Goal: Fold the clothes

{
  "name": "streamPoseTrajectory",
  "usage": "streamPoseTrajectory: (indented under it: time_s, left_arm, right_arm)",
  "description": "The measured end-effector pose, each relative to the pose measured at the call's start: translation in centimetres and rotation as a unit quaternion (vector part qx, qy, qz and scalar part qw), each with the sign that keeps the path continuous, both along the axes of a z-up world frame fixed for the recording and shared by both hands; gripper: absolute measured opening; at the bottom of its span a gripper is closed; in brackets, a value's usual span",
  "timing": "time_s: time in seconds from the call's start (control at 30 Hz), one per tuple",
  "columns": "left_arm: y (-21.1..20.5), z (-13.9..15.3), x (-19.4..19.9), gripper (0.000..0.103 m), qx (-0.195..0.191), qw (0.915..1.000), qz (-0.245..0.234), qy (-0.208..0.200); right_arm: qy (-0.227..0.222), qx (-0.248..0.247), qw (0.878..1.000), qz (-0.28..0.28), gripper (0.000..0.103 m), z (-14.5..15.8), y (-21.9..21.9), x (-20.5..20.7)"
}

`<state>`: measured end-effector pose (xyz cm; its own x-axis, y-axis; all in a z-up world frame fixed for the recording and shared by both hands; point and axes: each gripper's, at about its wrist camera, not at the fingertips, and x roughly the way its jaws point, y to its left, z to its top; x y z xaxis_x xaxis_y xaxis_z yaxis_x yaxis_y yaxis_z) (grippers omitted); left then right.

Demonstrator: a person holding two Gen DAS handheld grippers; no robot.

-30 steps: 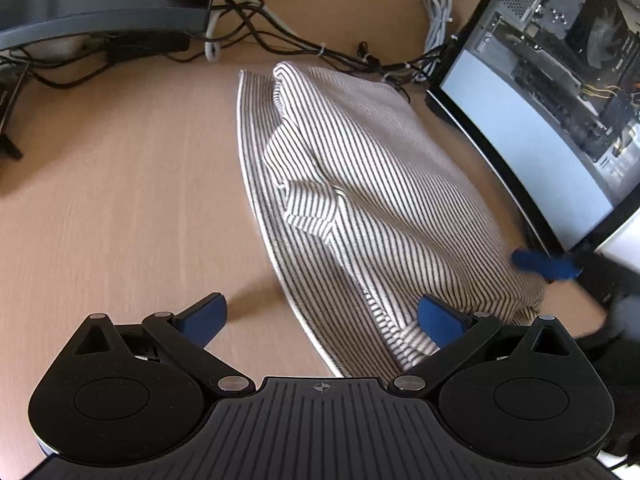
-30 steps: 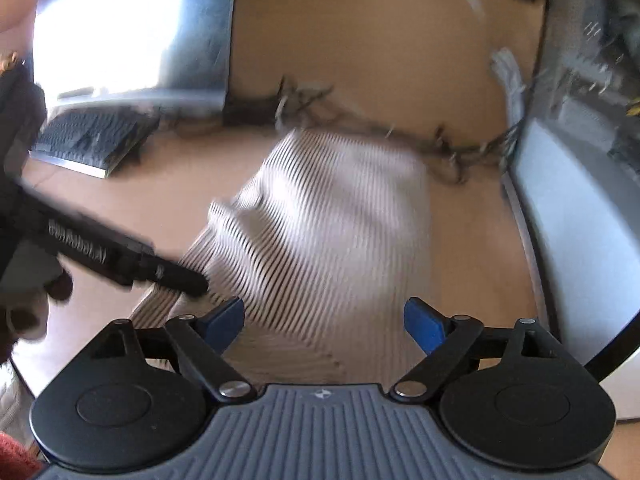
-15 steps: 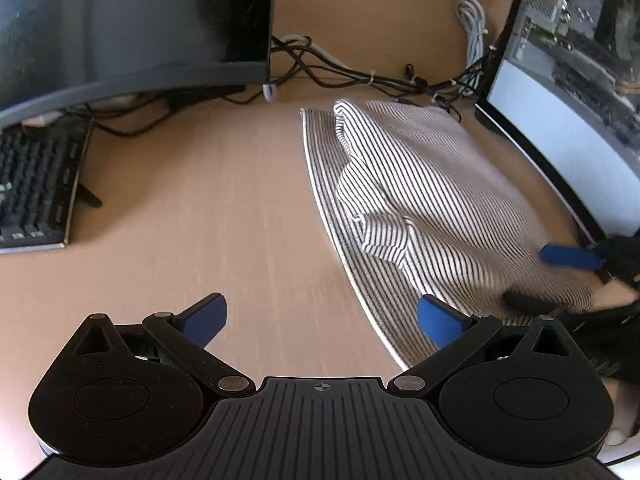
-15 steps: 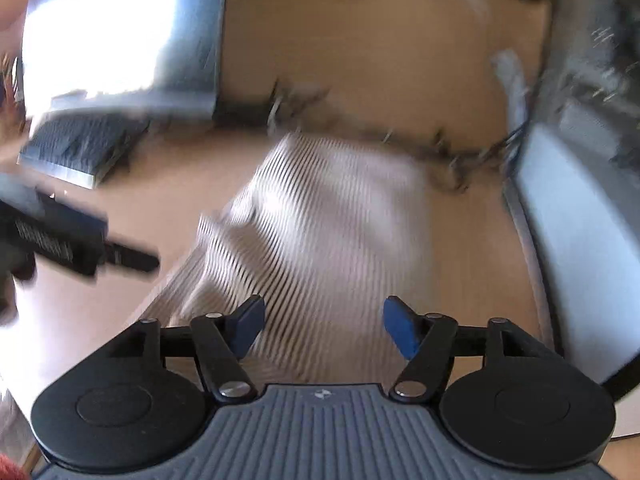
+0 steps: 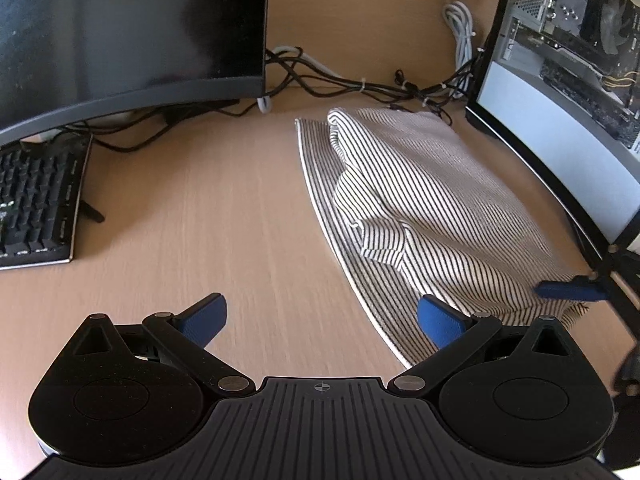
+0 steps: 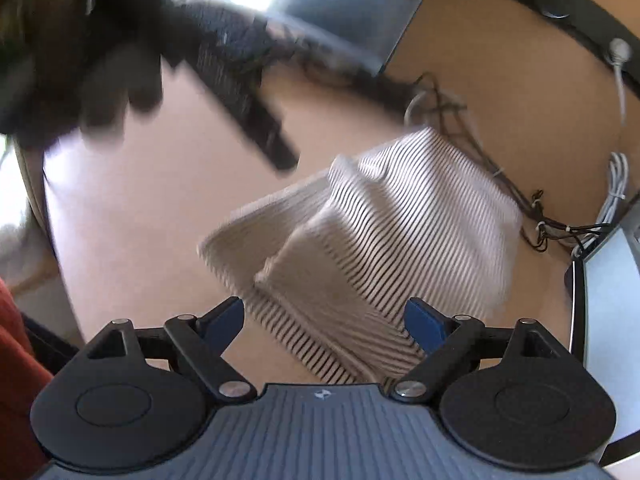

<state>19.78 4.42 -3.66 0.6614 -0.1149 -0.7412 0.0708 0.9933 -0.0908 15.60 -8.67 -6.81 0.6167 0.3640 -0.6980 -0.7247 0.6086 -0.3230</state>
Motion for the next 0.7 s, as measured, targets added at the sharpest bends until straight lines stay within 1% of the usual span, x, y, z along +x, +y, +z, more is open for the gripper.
streamPoseTrajectory:
  time_s: [0.03,0.07,0.1,0.13,0.17,0.23,0.27,0.3,0.37,0.4,0.43,0.5,0.6,0.63,0.7]
  left_arm:
    - [0.2,0.1,-0.2,0.103,0.002,1.0000,-0.006,-0.003]
    - [0.3,0.3,-0.3,0.103,0.004,0.9999,-0.013,-0.006]
    - [0.5,0.4,-0.6,0.103,0.007,0.9997,-0.023,-0.010]
    - [0.5,0.4,-0.9,0.103,0.011,0.9991,-0.037,-0.015]
    - [0.5,0.4,-1.3,0.103,0.017,0.9983,-0.053,-0.019]
    - [0.2,0.2,-2.0,0.103,0.036,0.9951,-0.090,-0.022]
    - [-0.1,0.0,-2.4,0.103,0.045,0.9926,-0.110,-0.024]
    - [-0.6,-0.1,-2.8,0.103,0.056,0.9893,-0.132,-0.027]
    - [-2.1,-0.7,-3.4,0.103,0.085,0.9809,-0.171,-0.036]
    - [-3.0,-1.0,-3.6,0.103,0.101,0.9759,-0.189,-0.041]
    - [-3.9,-1.2,-3.8,0.103,0.116,0.9703,-0.207,-0.047]
    - [-5.5,-2.0,-3.5,0.103,0.140,0.9614,-0.229,-0.058]
    - [-6.9,-3.0,-2.2,0.103,0.151,0.9592,-0.233,-0.054]
    - [-7.1,-3.1,-1.5,0.103,0.145,0.9614,-0.228,-0.050]
    - [-7.0,-2.8,-0.7,0.103,0.125,0.9679,-0.213,-0.048]
  right_arm:
    - [-0.006,-0.006,1.000,-0.001,0.089,-0.5,0.2,0.1]
    - [0.000,-0.005,1.000,-0.009,0.089,-0.7,0.3,0.4]
    - [0.022,0.011,0.999,-0.029,0.085,-0.5,0.0,1.2]
    - [0.051,0.039,0.996,-0.055,0.083,-0.2,-0.5,2.1]
    - [0.081,0.070,0.991,-0.083,0.083,-0.1,-1.2,3.2]
    - [0.137,0.141,0.970,-0.140,0.081,0.3,-3.0,5.1]
    - [0.159,0.169,0.960,-0.159,0.081,0.3,-3.7,5.7]
    - [0.174,0.186,0.952,-0.169,0.081,0.4,-4.1,6.1]
    - [0.193,0.203,0.943,-0.178,0.081,0.5,-4.6,6.6]
    - [0.196,0.204,0.942,-0.178,0.081,0.6,-4.6,6.7]
    - [0.192,0.197,0.946,-0.173,0.081,0.6,-4.4,6.6]
    - [0.174,0.172,0.957,-0.157,0.081,0.7,-3.8,6.0]
    - [0.128,0.110,0.980,-0.110,0.081,1.2,-2.4,4.5]
    - [0.109,0.090,0.986,-0.090,0.081,1.6,-2.3,3.4]
    - [0.074,0.058,0.993,-0.068,0.082,1.2,-1.9,2.7]
